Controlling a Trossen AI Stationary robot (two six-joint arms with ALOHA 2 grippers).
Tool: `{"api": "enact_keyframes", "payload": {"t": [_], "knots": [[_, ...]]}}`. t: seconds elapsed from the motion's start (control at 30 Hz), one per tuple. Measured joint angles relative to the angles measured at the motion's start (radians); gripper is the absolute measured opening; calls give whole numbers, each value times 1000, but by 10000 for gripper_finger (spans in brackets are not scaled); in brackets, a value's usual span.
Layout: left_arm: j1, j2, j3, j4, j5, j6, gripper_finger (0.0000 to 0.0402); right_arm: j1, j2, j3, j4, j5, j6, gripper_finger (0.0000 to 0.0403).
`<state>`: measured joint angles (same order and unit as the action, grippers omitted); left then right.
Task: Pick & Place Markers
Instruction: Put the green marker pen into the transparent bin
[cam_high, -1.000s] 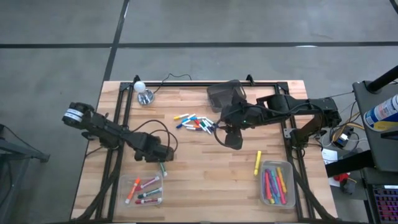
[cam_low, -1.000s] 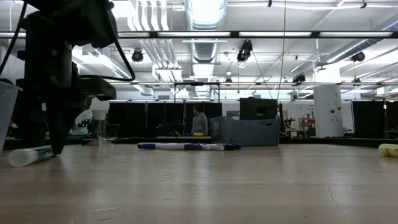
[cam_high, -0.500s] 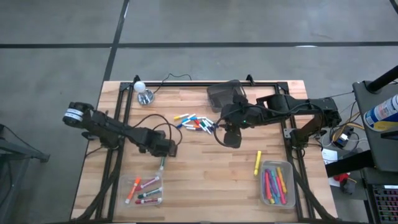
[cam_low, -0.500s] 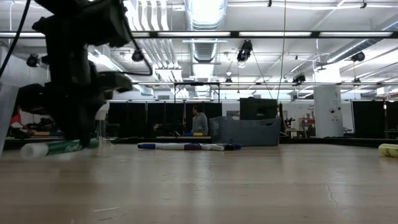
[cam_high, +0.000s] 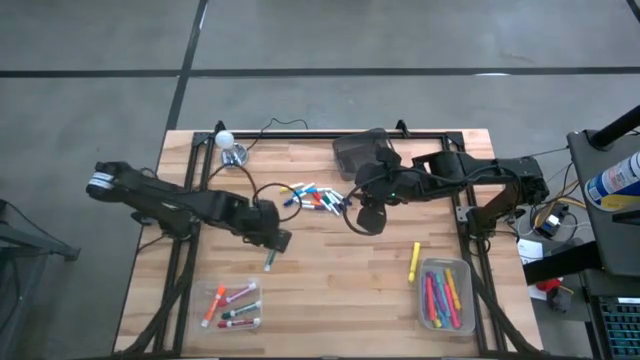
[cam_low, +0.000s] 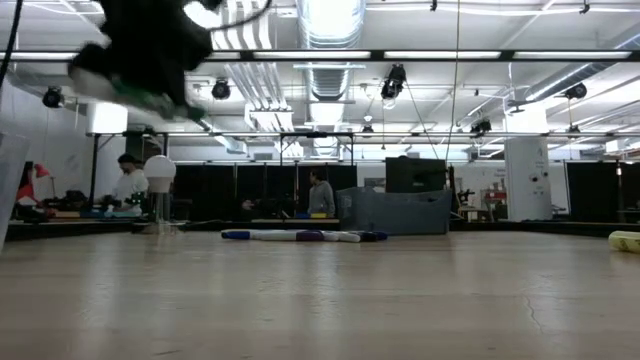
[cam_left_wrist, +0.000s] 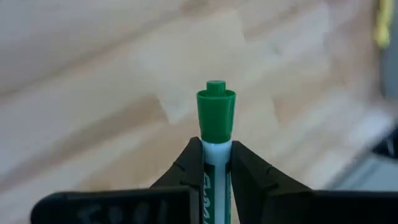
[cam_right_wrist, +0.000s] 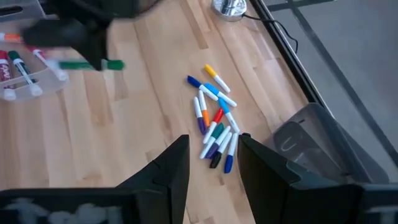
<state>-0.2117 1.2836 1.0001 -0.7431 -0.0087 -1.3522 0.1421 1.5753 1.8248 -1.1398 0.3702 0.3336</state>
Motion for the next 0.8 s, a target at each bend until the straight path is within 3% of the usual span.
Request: {"api": "enact_keyframes", "payload": {"t": [0.2,0.33,0.57,0.8], "knots": [[-129,-55,107,-87,120,69,43,-4,0,-3,21,0,-2,127],[-264,-54,147,-87,102,26,47,-12,0,-7,25,0,-3,127],[-489,-9,140,-168,36,-206,49,-12,0,-16,28,-1,-3,127],[-567,53,135,-202,33,-238,52,-19,0,-39,62,-2,-4,127]]}}
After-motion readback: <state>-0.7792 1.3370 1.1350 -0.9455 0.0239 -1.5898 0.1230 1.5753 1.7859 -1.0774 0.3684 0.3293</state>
